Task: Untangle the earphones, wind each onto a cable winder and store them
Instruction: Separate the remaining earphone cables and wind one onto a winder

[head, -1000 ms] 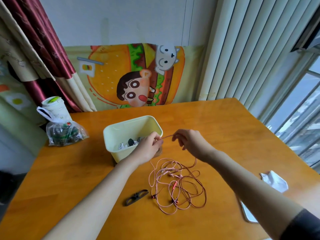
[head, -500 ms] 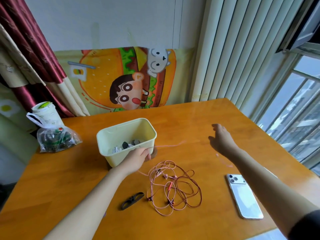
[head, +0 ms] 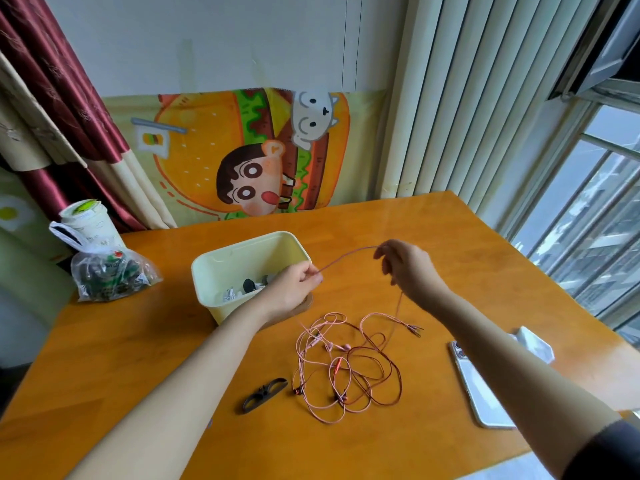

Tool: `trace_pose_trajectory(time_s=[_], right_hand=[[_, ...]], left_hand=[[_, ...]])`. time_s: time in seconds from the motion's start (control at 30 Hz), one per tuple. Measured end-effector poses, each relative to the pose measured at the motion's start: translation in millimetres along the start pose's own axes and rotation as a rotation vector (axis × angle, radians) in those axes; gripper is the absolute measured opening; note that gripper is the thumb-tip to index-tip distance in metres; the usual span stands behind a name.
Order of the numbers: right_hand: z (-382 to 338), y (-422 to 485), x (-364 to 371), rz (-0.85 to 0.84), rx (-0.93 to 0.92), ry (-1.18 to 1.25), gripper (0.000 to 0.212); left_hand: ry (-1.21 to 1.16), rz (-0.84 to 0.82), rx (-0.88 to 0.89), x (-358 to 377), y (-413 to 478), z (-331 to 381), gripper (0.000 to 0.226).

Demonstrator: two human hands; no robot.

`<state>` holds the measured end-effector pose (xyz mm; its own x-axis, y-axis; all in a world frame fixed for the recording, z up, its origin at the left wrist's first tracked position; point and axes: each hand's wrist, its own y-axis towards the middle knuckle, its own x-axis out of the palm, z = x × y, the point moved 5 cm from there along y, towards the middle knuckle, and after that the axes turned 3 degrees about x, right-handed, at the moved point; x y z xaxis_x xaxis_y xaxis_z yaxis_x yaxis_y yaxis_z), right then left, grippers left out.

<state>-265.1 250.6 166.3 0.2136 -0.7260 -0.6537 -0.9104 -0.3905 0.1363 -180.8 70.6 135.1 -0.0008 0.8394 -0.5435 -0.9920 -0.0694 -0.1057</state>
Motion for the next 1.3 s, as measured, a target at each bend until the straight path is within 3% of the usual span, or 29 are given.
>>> trace_pose_trajectory(time_s=[0.2,0.33,0.43,0.5,0.6,0.73,0.8,0.9,1.07,1.2,1.3], right_hand=[[75,9,-50,0.231,0.377,0.063,0.031],[110,-2,-47,0.18,0.57,0.038,0.03],[110,-7,-29,0.038,0.521,-0.23,0.027],[90,-7,-15,-0.038,0.352,-0.389,0.037],[29,-8,8,-0.12,0.05,-0.229,0.053],[-44,-19,18,-0.23,-0.18,0.046,0.009],[-54,-19,13,-0.221,-0.194,0.065,0.023],[-47,-12,3,-0.168,-0.142,0.099,0.03],[-21,0,-37,0.072,0.092,0.418,0.03],[12,3,-59,0.22,0.323,0.705,0.034],[36,1,-61,0.329,0.398,0.643,0.035]], left_hand=[[-0.021,0.004,-0.177,2,-14,-69,0.022],[-0.001,0.047,-0.244,2,-18,-90,0.03],[0.032,0.136,-0.177,-4,-11,-66,0.024],[0.099,0.189,-0.059,-6,-5,-33,0.023],[0.128,0.21,0.145,-1,2,23,0.02],[0.116,0.229,0.281,1,4,71,0.015],[0.023,0.233,0.272,-4,3,77,0.011],[-0.04,0.145,0.214,-2,2,62,0.015],[-0.084,-0.004,0.037,15,0,-5,0.027],[0.014,-0.071,-0.102,23,-7,-49,0.028],[0.075,-0.144,-0.134,25,-11,-64,0.026]])
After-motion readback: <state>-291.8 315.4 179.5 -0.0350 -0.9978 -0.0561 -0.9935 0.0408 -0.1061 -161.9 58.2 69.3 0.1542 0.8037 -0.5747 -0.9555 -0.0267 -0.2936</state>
